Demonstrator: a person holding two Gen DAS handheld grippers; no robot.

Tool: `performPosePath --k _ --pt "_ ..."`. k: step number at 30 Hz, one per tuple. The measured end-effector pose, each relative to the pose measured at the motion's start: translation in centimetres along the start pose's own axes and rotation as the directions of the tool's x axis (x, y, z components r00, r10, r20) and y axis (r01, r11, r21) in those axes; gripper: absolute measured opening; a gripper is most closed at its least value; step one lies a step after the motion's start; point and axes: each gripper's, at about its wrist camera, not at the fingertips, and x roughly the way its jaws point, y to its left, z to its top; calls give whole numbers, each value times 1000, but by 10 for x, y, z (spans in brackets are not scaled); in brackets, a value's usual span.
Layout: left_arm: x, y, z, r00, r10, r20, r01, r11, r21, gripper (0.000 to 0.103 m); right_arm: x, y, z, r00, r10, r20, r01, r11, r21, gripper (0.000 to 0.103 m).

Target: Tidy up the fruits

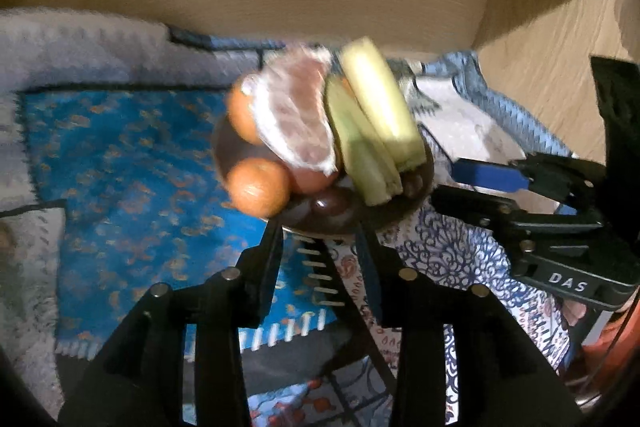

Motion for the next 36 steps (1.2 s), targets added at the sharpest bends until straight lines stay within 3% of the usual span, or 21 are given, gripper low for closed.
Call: performPosePath --k 3,7,9,12,17,22,26,30,32,36 --pt "-30 0 3 995 44 87 -45 999 1 38 -28 8 4 997 -25 74 26 1000 -11 32" --pt "-83 -2 5 969 91 231 -91 996 -12 38 -73 19 11 980 -47 191 51 999 -18 32" --pt "-109 -4 6 949 109 297 -109 994 -18 38 -93 23 12 968 -54 246 60 998 -16 32" --pt "-152 -13 2 905 140 403 -140 990 -28 38 -127 30 12 940 -70 333 78 997 -9 32" --pt "-201 -32 -6 846 152 512 -159 987 -30 38 -172 42 7 893 -84 442 93 996 2 32" --pt "-235 -45 -21 800 173 574 -184 982 -41 58 -202 55 2 854 -83 514 91 996 10 34" --pt "-250 -51 -31 779 184 599 -202 979 -39 68 -218 66 -10 824 -102 558 108 994 21 60" --pt "-259 -56 -42 767 192 612 -207 977 -46 87 -228 76 -18 804 -121 582 130 991 27 75" --pt "-263 -56 -46 761 196 619 -209 976 -53 91 -231 79 -20 793 -134 595 141 989 36 85" --pt "-270 -58 -54 745 206 634 -217 974 -62 100 -236 84 -28 777 -160 608 163 985 51 94"
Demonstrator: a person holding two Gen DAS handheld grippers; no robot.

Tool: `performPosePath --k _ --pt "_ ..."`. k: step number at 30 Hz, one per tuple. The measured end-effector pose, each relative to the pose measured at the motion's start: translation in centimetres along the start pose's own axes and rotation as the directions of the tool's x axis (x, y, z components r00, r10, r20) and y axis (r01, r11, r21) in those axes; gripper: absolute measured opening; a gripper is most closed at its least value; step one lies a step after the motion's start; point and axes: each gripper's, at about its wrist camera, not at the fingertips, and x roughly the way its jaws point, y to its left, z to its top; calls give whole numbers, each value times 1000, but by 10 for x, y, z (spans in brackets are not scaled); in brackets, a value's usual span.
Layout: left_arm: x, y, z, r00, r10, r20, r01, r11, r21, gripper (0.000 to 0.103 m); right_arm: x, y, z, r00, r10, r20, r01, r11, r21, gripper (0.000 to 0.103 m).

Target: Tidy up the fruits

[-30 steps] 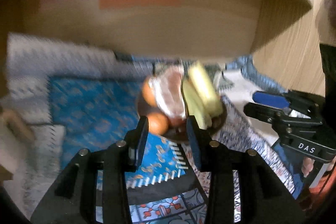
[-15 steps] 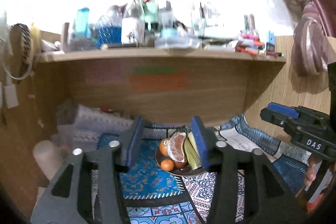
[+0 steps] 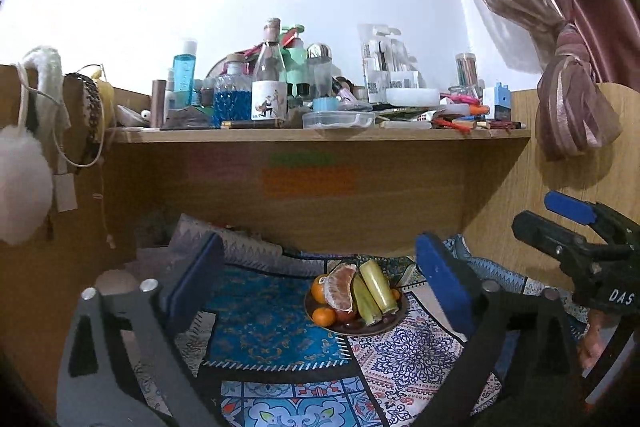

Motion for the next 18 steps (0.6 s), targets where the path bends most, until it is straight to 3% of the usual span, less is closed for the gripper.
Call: performPosePath --k 5,18 --pt "-7 -2 -2 1000 5 11 -5 1000 3 103 -8 0 -5 1000 -24 9 24 1000 3 103" --pt "-9 -8 -6 1000 0 10 0 1000 7 103 -13 -1 -6 999 -47 22 47 999 7 103"
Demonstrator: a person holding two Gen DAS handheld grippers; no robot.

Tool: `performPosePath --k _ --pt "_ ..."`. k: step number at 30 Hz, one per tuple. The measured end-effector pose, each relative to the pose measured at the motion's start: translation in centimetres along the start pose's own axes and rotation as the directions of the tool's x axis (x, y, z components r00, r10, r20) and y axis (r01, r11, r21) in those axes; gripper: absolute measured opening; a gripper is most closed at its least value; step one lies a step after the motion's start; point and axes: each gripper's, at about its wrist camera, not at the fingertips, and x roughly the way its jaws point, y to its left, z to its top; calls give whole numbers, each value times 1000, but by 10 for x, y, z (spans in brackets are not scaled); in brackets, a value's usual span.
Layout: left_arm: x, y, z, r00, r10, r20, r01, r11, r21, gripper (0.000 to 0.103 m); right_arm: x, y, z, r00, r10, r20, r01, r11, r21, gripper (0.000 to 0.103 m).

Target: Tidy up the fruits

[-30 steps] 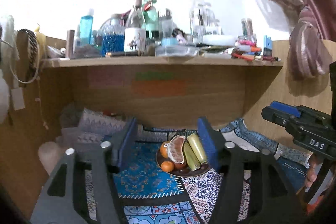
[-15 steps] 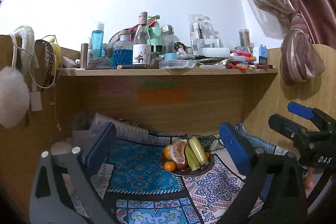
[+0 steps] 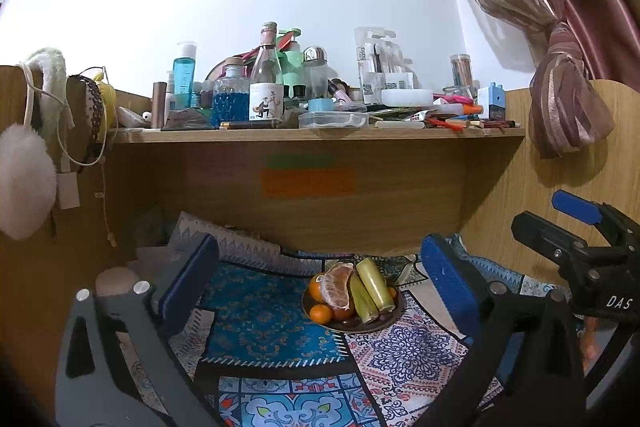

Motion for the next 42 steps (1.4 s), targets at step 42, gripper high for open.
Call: performPosePath --k 42 --pt "0 -10 -3 1000 -9 -13 9 1000 -4 103 -2 3 1 1000 -15 6 15 1000 1 103"
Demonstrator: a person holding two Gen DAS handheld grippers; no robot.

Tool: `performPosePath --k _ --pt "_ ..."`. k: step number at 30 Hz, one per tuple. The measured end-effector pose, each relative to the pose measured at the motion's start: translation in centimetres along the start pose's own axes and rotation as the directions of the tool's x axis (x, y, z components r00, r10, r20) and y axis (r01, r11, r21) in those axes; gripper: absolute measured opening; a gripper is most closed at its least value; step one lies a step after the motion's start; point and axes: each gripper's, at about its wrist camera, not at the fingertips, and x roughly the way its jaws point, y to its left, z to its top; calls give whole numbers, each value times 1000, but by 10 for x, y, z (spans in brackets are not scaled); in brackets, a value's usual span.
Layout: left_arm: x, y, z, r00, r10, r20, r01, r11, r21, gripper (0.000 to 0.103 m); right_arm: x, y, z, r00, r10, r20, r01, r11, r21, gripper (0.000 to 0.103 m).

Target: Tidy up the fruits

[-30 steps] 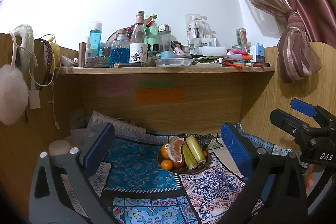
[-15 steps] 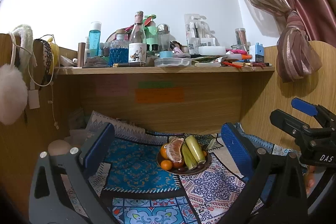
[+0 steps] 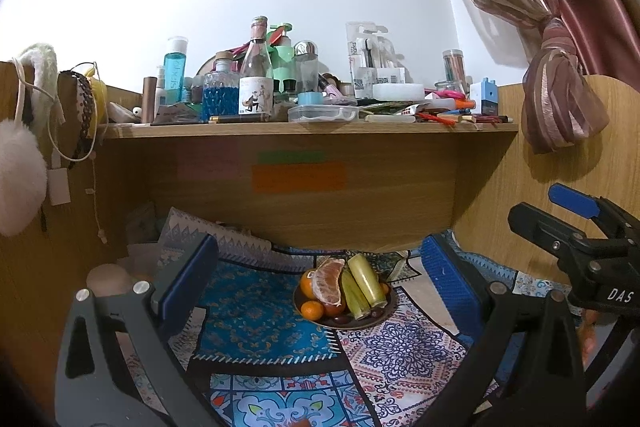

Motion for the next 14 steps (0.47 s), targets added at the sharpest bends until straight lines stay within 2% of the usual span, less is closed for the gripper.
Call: performPosePath --k 14 --pt "2 2 1 1000 -8 -3 8 1000 -12 103 5 7 0 1000 2 0 -2 1000 -12 103"
